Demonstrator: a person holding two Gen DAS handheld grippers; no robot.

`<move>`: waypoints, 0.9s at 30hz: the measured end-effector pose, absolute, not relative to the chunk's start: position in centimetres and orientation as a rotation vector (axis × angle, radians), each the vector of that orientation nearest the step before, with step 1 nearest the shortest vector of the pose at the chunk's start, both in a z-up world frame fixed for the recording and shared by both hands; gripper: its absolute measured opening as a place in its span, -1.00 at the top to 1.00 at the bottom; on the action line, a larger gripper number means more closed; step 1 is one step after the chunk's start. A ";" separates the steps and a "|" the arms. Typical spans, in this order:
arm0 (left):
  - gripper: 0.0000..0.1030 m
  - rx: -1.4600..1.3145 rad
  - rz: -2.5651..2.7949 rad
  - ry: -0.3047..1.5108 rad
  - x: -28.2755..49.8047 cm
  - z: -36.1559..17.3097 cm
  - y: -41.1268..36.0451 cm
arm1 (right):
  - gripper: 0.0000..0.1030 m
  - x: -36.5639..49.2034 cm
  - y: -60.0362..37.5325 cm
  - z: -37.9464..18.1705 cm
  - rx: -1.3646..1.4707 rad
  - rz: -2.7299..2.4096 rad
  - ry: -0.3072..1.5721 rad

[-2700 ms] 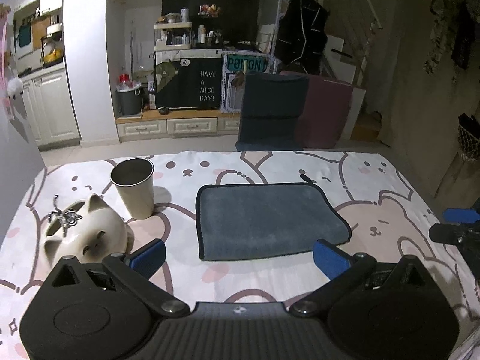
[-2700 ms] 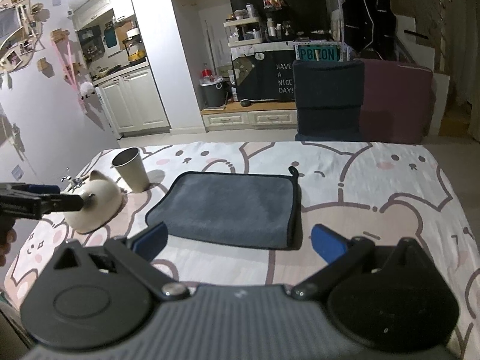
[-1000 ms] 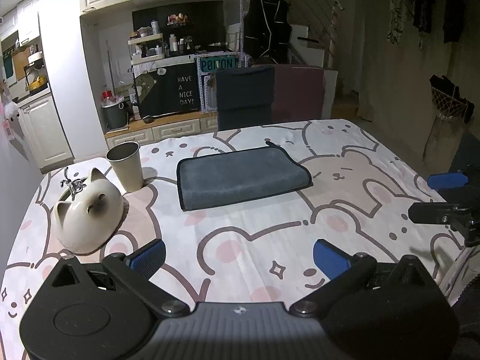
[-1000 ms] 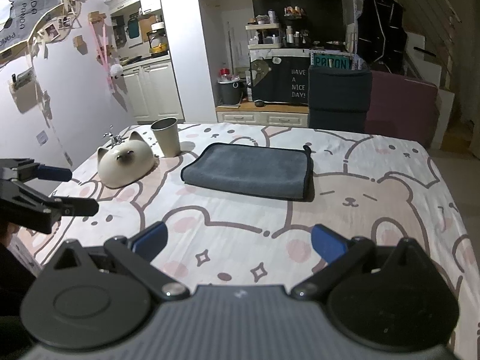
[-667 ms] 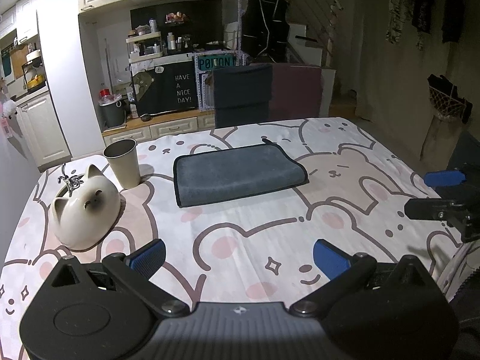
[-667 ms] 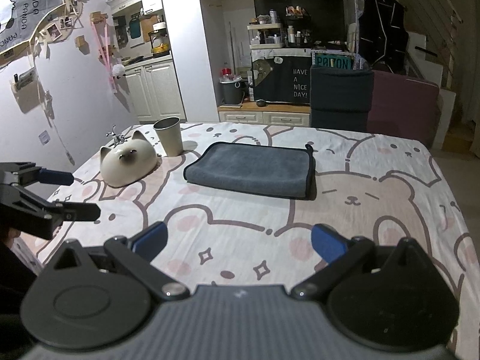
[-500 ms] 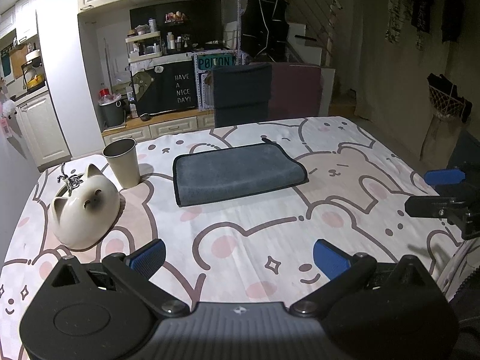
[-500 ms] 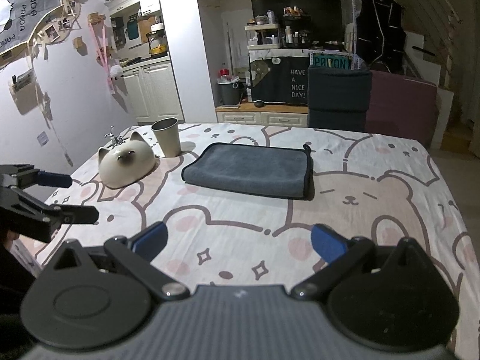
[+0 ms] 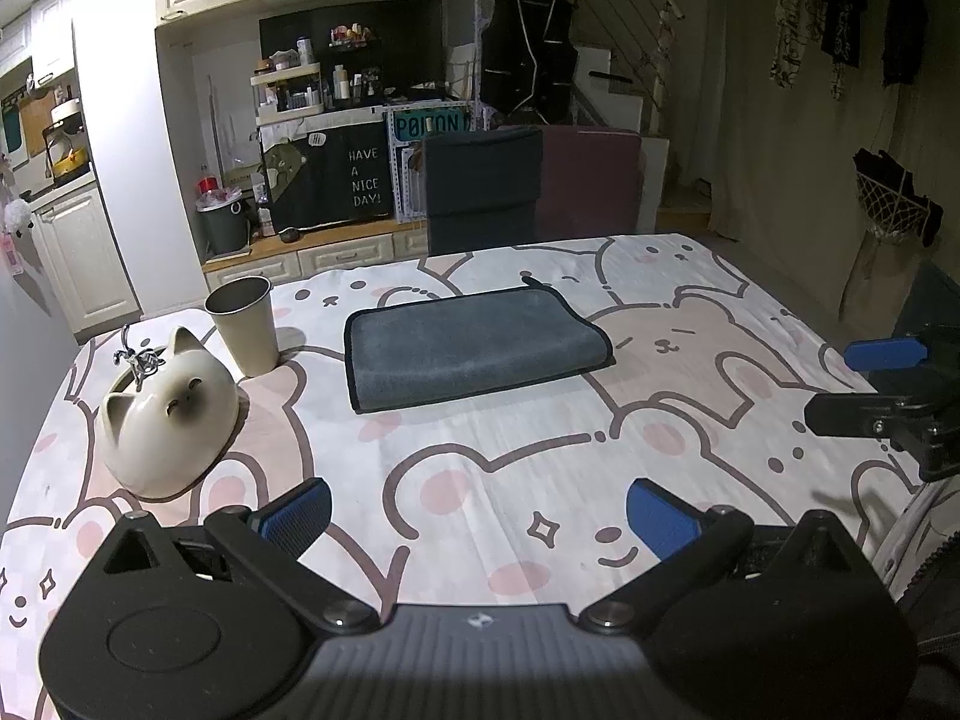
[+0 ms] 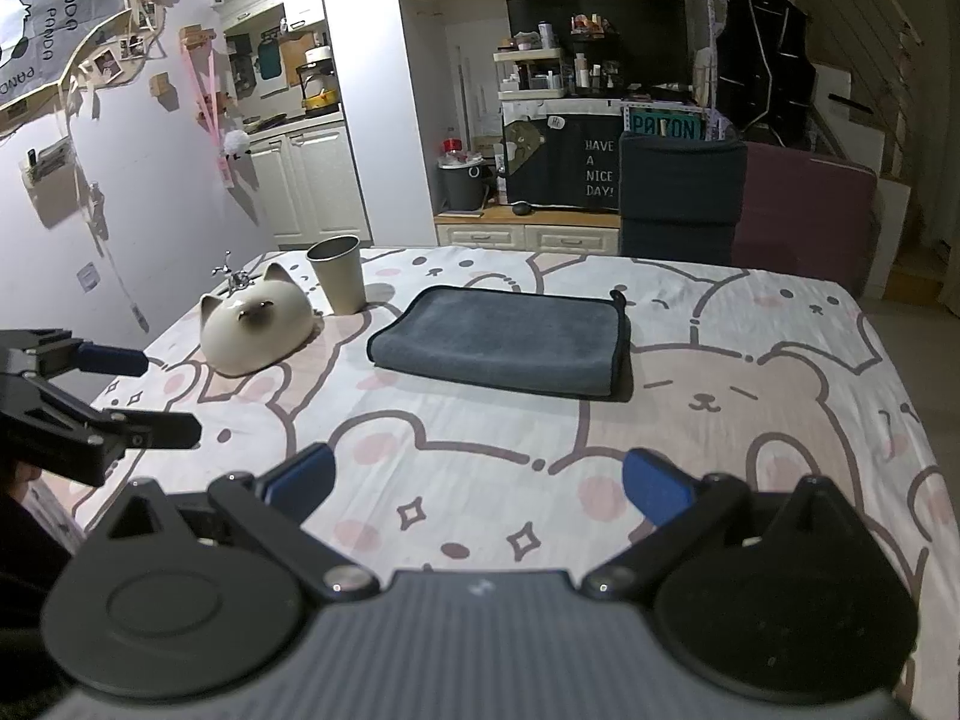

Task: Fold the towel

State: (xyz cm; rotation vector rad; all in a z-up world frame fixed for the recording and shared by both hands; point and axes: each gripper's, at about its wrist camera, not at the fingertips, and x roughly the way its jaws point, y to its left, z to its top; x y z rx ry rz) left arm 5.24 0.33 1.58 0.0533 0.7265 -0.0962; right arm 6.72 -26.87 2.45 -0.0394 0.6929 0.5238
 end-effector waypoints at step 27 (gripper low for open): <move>-1.00 0.053 -0.099 0.723 5.1 1.8 0.3 | -0.99 6.7 -26.8 2.4 -0.039 0.526 0.693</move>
